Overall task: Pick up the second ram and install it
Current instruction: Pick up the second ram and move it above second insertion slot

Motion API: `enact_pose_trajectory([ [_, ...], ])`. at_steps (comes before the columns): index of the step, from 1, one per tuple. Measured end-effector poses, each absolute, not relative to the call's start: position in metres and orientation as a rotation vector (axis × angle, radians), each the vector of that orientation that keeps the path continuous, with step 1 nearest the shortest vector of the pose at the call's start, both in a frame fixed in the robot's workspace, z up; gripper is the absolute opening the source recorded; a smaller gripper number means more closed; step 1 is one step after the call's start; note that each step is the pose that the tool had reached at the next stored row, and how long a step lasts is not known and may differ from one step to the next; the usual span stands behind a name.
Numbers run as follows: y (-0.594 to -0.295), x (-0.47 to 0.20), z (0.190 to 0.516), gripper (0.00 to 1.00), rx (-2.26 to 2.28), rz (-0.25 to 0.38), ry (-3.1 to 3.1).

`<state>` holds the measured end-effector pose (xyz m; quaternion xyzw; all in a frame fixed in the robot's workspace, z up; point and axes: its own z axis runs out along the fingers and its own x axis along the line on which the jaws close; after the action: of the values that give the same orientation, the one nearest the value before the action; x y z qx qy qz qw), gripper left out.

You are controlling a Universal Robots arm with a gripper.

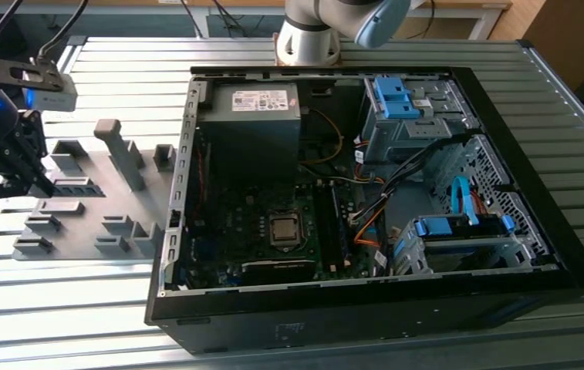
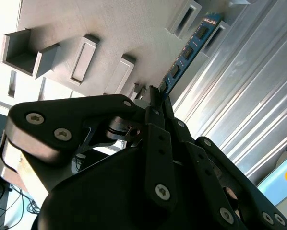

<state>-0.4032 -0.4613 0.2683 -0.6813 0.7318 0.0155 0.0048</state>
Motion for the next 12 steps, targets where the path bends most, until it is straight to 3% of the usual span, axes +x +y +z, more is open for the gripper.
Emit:
enact_pose_trajectory([
  [12, -0.4613, -0.4033, 0.2751, 0.14, -2.134, 0.048, 2.292],
])
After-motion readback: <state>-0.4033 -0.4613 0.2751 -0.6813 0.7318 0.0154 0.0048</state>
